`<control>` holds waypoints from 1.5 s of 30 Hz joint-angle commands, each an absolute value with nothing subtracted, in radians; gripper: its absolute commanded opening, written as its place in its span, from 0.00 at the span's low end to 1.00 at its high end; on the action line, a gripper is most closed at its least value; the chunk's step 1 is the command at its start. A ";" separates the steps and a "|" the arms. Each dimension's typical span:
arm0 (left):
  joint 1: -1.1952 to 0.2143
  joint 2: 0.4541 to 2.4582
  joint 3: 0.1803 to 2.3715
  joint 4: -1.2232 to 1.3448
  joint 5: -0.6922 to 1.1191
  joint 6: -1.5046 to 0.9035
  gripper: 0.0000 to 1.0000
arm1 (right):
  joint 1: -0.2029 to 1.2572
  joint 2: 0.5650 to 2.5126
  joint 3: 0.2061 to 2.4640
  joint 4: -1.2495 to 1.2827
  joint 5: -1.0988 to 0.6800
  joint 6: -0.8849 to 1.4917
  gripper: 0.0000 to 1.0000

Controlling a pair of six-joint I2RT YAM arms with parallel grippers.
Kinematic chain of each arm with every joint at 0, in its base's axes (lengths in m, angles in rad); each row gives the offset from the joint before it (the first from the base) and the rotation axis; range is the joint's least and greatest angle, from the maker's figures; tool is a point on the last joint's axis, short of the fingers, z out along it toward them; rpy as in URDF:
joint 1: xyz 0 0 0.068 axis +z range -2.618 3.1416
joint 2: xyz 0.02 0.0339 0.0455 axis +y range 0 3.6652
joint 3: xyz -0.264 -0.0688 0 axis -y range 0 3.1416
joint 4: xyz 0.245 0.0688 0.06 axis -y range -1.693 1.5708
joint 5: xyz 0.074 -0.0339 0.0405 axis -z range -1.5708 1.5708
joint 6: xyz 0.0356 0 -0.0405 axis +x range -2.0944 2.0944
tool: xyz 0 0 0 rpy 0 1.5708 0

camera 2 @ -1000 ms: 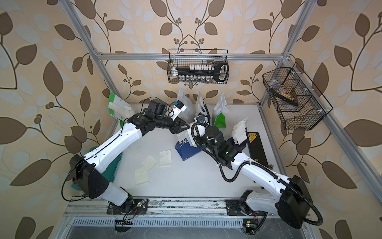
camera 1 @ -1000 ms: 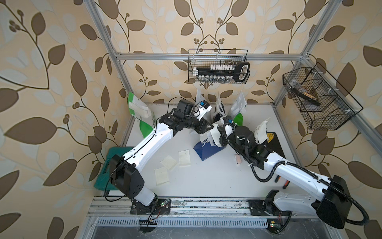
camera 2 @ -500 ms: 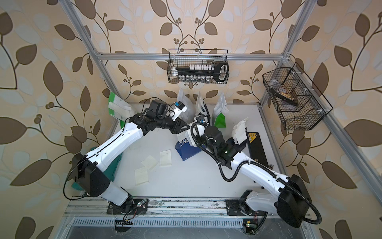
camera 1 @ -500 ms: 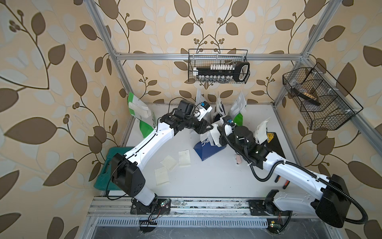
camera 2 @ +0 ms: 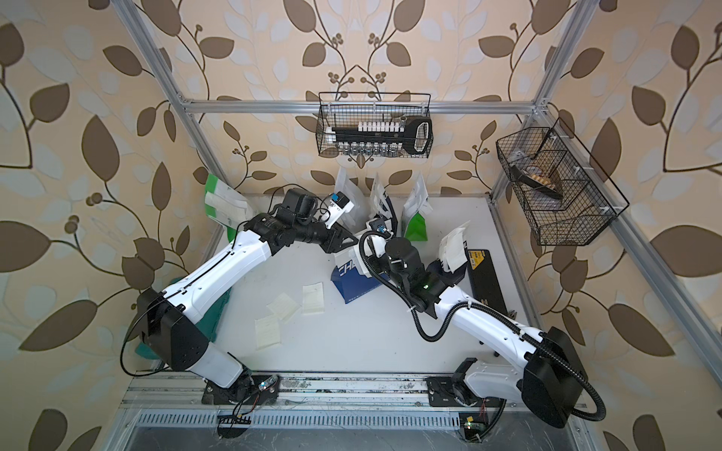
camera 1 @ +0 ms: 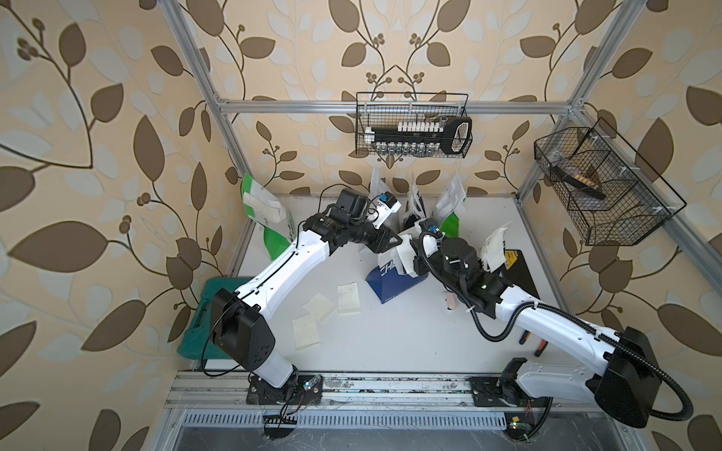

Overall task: Staple the receipts to the bags
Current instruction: Pick up the takeout bag at the center of the board.

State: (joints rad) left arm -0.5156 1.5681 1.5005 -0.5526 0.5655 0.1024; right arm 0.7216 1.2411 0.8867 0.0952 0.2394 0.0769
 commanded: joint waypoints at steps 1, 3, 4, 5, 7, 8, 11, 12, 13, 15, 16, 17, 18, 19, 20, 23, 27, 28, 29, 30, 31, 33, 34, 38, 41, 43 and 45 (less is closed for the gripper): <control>-0.509 1.577 1.545 -0.554 0.557 0.117 0.38 | 0.718 1.244 0.934 0.113 0.250 0.067 0.00; -0.509 1.577 1.546 -0.554 0.558 0.116 0.37 | 0.718 1.244 0.933 0.115 0.246 0.067 0.00; -0.509 1.577 1.545 -0.554 0.557 0.117 0.37 | 0.718 1.243 0.934 0.117 0.245 0.065 0.00; -0.509 1.577 1.546 -0.555 0.557 0.117 0.37 | 0.718 1.241 0.933 0.120 0.245 0.065 0.00; -0.509 1.577 1.547 -0.555 0.557 0.118 0.37 | 0.718 1.240 0.936 0.120 0.244 0.058 0.00; -0.509 1.578 1.548 -0.555 0.556 0.118 0.37 | 0.718 1.238 0.935 0.121 0.242 0.056 0.00; -0.511 1.579 1.548 -0.557 0.554 0.120 0.36 | 0.718 1.239 0.938 0.118 0.242 0.043 0.00; -0.511 1.578 1.548 -0.555 0.552 0.119 0.36 | 0.718 1.241 0.940 0.114 0.242 0.042 0.00; -0.510 1.579 1.550 -0.555 0.555 0.120 0.35 | 0.718 1.242 0.939 0.114 0.238 0.041 0.00; -0.511 1.580 1.551 -0.557 0.560 0.120 0.33 | 0.718 1.243 0.939 0.118 0.241 0.040 0.00; -0.511 1.580 1.551 -0.557 0.560 0.119 0.33 | 0.717 1.245 0.940 0.116 0.241 0.038 0.00; -0.511 1.580 1.551 -0.557 0.560 0.120 0.31 | 0.718 1.246 0.943 0.115 0.240 0.038 0.00; -0.512 1.582 1.552 -0.558 0.560 0.120 0.30 | 0.718 1.247 0.945 0.114 0.236 0.040 0.00; -0.512 1.582 1.551 -0.558 0.560 0.120 0.29 | 0.718 1.250 0.945 0.114 0.239 0.042 0.00; -0.511 1.581 1.551 -0.557 0.560 0.121 0.29 | 0.718 1.249 0.942 0.120 0.244 0.046 0.00; -0.515 1.581 1.553 -0.560 0.557 0.123 0.24 | 0.718 1.252 0.943 0.120 0.240 0.052 0.00; -0.516 1.582 1.554 -0.557 0.551 0.122 0.09 | 0.718 1.256 0.936 0.124 0.238 0.065 0.00; -0.518 1.581 1.554 -0.557 0.546 0.121 0.02 | 0.718 1.255 0.932 0.126 0.239 0.070 0.00; -0.518 1.580 1.554 -0.557 0.539 0.121 0.00 | 0.718 1.253 0.930 0.126 0.242 0.072 0.00; -0.520 1.577 1.552 -0.555 0.533 0.120 0.00 | 0.718 1.251 0.928 0.124 0.250 0.078 0.06; -0.521 1.574 1.550 -0.553 0.528 0.125 0.00 | 0.718 1.249 0.923 0.124 0.257 0.084 0.14; -0.525 1.565 1.542 -0.550 0.520 0.133 0.00 | 0.717 1.240 0.917 0.115 0.273 0.097 0.33; -0.527 1.560 1.536 -0.546 0.516 0.138 0.00 | 0.715 1.233 0.914 0.107 0.284 0.107 0.43; -0.539 1.537 1.523 -0.550 0.497 0.167 0.00 | 0.710 1.201 0.919 0.033 0.310 0.173 0.53; -0.552 1.514 1.516 -0.561 0.468 0.184 0.00 | 0.677 1.148 0.921 -0.014 0.281 0.227 0.57; -0.555 1.494 1.511 -0.563 0.454 0.175 0.00 | 0.676 1.107 0.940 -0.070 0.236 0.258 0.60; -0.559 1.468 1.496 -0.548 0.437 0.146 0.00 | 0.675 1.074 0.977 -0.164 0.213 0.307 0.61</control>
State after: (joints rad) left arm -0.5510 1.5459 1.5043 -0.5587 0.4709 0.1505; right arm 0.6739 1.1225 0.9115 -0.0528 0.2569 0.2234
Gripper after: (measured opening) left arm 0.047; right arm 0.606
